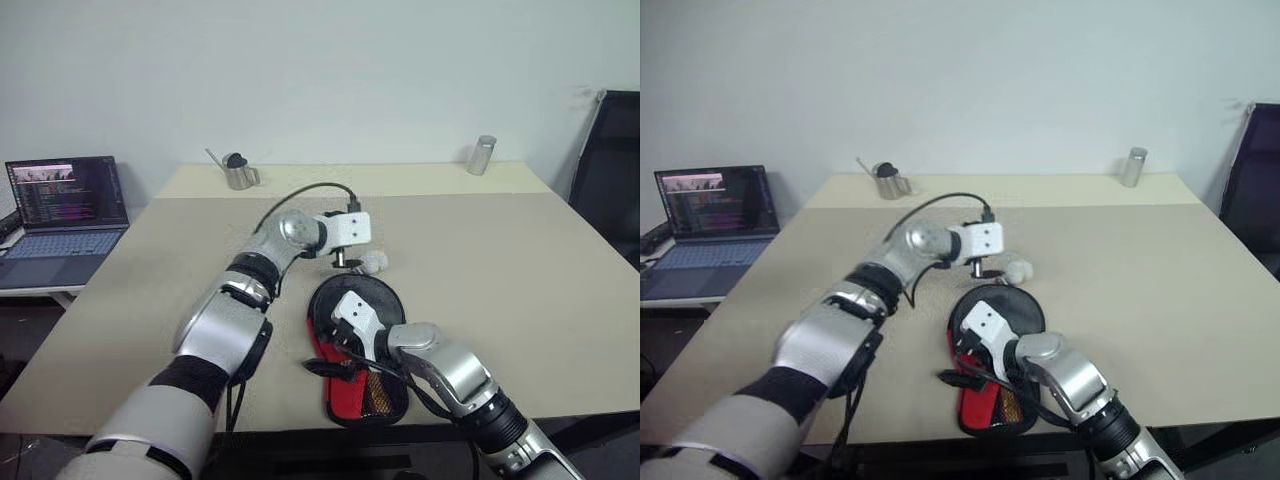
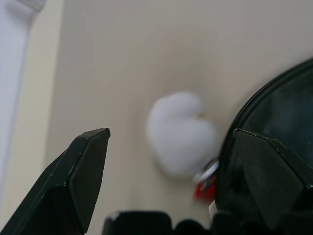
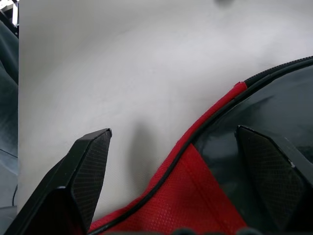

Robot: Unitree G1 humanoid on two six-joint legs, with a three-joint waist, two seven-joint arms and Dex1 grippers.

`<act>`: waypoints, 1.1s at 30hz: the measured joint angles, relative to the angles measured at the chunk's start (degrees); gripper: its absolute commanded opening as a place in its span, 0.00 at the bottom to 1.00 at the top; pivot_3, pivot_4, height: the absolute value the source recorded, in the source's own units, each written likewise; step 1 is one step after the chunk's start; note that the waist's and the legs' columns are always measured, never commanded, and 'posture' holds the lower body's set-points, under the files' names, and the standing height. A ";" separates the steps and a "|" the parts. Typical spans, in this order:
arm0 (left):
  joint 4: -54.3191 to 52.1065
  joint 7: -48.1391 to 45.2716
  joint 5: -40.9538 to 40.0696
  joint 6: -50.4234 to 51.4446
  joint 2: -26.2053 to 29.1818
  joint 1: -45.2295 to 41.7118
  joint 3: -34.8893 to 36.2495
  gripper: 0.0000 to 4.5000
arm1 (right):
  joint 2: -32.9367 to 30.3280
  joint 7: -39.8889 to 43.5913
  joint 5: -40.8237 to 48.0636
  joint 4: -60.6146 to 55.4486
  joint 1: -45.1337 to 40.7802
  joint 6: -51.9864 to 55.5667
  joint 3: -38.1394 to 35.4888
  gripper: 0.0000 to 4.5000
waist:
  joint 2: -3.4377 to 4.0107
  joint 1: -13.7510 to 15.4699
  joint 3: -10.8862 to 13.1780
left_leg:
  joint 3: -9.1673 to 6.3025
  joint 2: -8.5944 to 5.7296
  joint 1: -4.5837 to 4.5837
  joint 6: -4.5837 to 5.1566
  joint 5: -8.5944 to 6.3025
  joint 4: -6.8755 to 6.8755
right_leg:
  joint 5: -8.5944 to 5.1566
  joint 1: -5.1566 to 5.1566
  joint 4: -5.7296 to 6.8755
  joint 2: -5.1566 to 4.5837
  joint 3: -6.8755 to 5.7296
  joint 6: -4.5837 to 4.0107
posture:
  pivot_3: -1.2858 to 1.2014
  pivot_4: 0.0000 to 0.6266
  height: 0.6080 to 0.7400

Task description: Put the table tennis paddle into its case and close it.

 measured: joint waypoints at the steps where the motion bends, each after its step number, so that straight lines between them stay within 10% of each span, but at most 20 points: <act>1: -0.24 -0.72 -0.67 -0.19 0.74 -0.24 0.54 0.99 | -0.37 0.02 -0.11 0.02 -0.01 -0.17 -0.08 1.00 | 0.00 0.10 0.00 | -0.02 -0.01 0.00 0.00 0.00 0.00 | 0.00 0.02 -0.01 0.01 -0.01 0.00 | 0.52 0.24 1.00; 16: -35.50 -31.61 -27.22 16.88 18.20 22.73 13.14 0.99 | -2.31 -0.88 -0.38 0.96 -1.31 -0.78 -3.82 1.00 | 0.11 0.25 0.14 | -0.25 0.01 -0.26 0.01 0.00 0.03 | 0.00 -0.15 -0.05 0.02 0.07 -0.06 | 0.52 0.24 1.00; 33: -58.40 -18.63 -38.52 38.75 10.16 40.62 14.84 0.99 | -21.81 11.12 6.79 -4.24 -10.68 0.63 -16.56 1.00 | 0.38 0.10 0.46 | -0.25 0.06 -0.31 0.00 0.00 -0.09 | 0.03 -0.06 -0.52 -0.05 0.13 -0.08 | 0.52 0.24 1.00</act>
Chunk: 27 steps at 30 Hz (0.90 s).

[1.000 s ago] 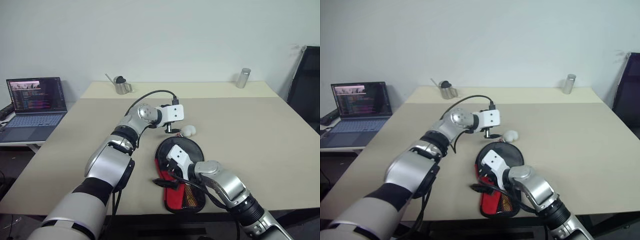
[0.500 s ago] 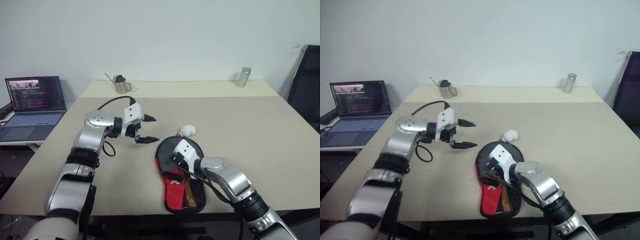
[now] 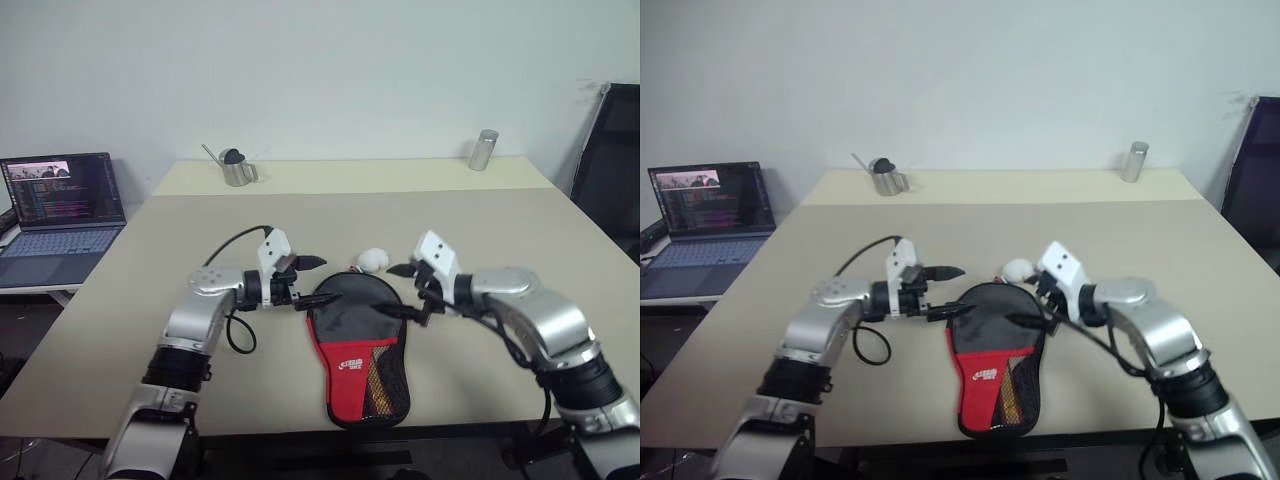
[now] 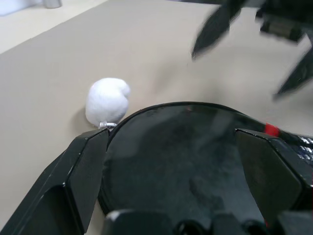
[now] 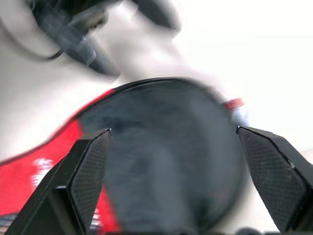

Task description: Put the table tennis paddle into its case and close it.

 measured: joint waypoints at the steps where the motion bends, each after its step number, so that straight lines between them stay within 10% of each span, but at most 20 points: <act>1: 0.18 0.86 0.00 0.21 -1.11 0.44 -0.59 0.99 | 0.04 0.23 -0.26 2.67 -2.16 -1.63 -0.17 1.00 | -0.01 -0.01 0.01 | 0.00 0.00 0.00 -0.01 0.00 -0.02 | 0.00 -0.01 -0.01 0.00 0.01 -0.01 | 0.52 0.24 1.00; 15: 8.74 12.54 6.18 -1.87 -9.13 0.21 -6.12 0.99 | 9.76 6.69 -20.76 66.02 -29.37 -42.55 9.52 1.00 | 0.01 -0.12 0.01 | 0.34 0.00 0.01 -0.14 0.06 -0.18 | 0.04 -0.15 -0.15 -0.05 0.29 -0.06 | 0.52 0.24 1.00; 27: 1.67 16.02 6.71 1.24 -8.73 4.16 -6.73 0.99 | 15.00 -2.94 -35.71 82.17 -32.68 -56.35 15.07 1.00 | 0.11 -0.47 -0.04 | 0.33 0.01 0.07 -0.20 0.04 -0.15 | 0.04 -0.16 -0.04 -0.03 0.37 -0.06 | 0.52 0.24 1.00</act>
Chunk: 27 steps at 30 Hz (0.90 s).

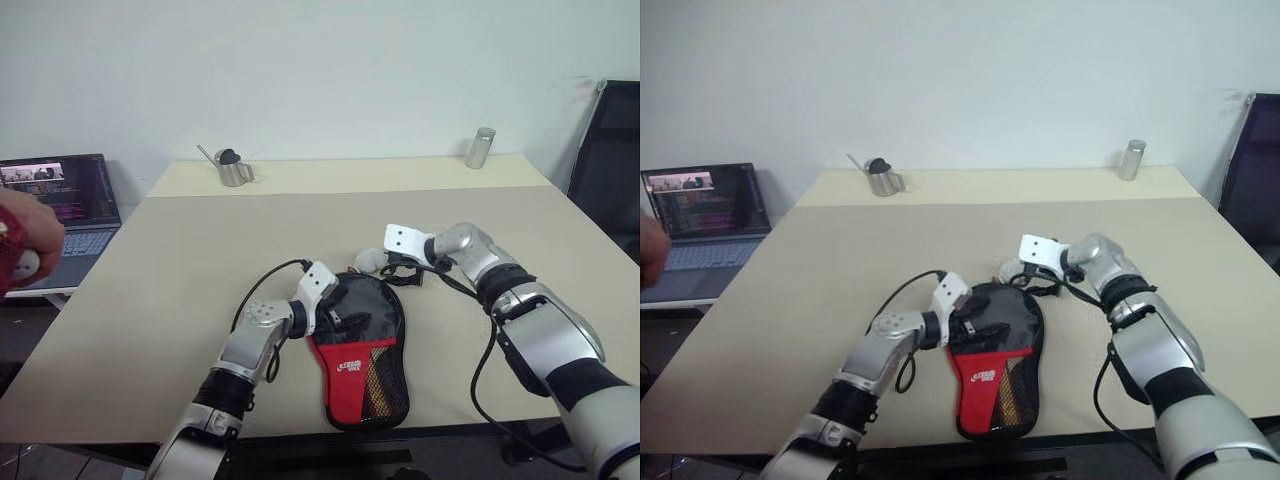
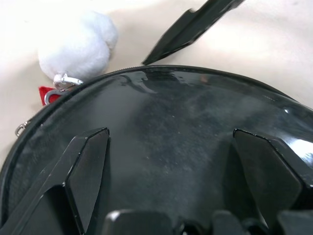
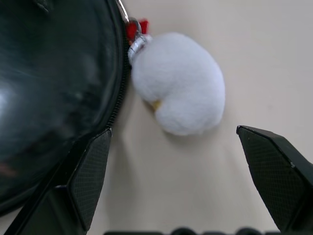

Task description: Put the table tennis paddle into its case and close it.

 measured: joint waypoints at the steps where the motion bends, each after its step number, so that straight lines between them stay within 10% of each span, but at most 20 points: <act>1: -0.66 0.14 -0.02 0.34 0.07 0.37 0.01 0.99 | 0.51 -1.28 -0.68 0.59 -0.15 -0.32 0.02 1.00 | 0.00 -0.02 0.00 | 0.00 0.00 0.00 0.00 0.00 0.00 | 0.00 0.00 0.00 0.00 0.00 0.00 | 0.52 0.24 1.00; 18: -9.01 3.25 -0.25 4.96 0.92 5.08 0.11 0.99 | 7.16 -18.49 -9.57 4.00 -0.72 -1.36 1.05 1.00 | 0.04 -0.72 -0.02 | 0.00 0.00 0.01 -0.01 -0.01 -0.01 | 0.00 -0.01 0.00 0.02 0.03 0.00 | 0.52 0.24 1.00; 27: -9.68 4.01 -1.12 6.52 0.45 5.15 0.36 1.00 | 8.71 -18.48 -10.53 4.29 0.34 -0.74 0.06 0.39 | 0.05 -0.93 -0.02 | -0.01 -0.01 0.02 -0.01 -0.01 0.00 | 0.00 0.01 0.01 0.03 0.02 0.00 | 0.52 0.24 1.00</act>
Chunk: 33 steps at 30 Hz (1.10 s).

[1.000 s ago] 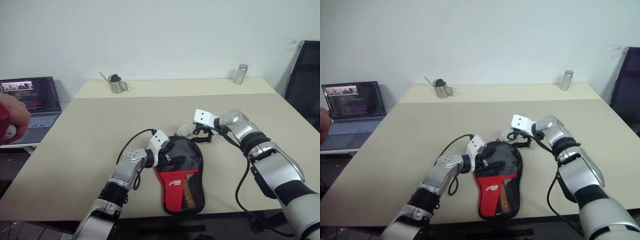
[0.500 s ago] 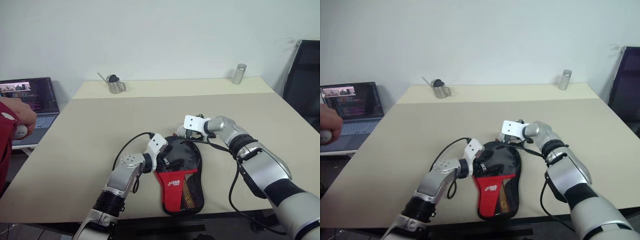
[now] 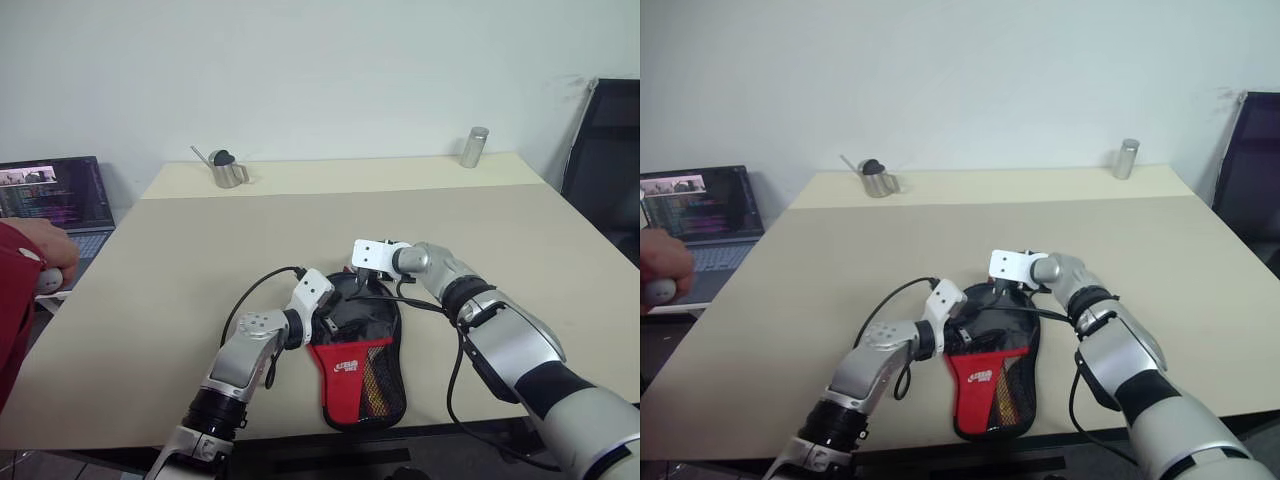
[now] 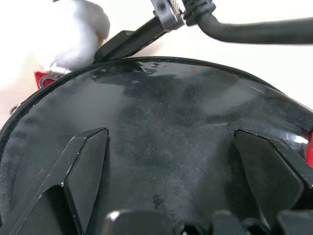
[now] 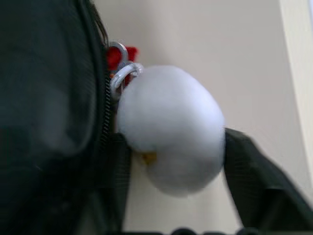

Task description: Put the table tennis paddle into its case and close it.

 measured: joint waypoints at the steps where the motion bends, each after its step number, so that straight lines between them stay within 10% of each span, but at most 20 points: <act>1: 0.07 -0.03 -0.35 0.42 -0.27 -0.06 0.29 1.00 | -0.04 -0.05 -0.12 0.00 0.23 -0.14 0.02 0.32 | 0.00 0.00 0.00 | 0.00 0.00 0.00 0.00 0.00 0.00 | 0.00 0.00 0.00 0.00 0.00 0.00 | 0.52 0.24 1.00; 7: 3.12 -1.42 -1.65 0.13 -2.20 -1.93 0.51 1.00 | -0.62 0.09 -0.59 0.00 0.34 -0.41 -0.06 0.01 | 0.04 0.28 -0.02 | -0.03 -0.02 0.03 0.00 0.00 0.05 | 0.00 0.08 0.01 0.00 -0.04 0.00 | 0.52 0.24 1.00; 33: 17.70 -3.36 4.45 -12.34 -4.06 -9.95 -6.78 1.00 | -10.64 13.05 -0.14 -3.40 0.57 -4.97 -1.28 0.01 | 0.23 1.29 -0.16 | -0.03 -0.05 0.15 0.01 0.00 0.09 | 0.02 0.26 0.02 0.00 -0.06 0.03 | 0.52 0.24 1.00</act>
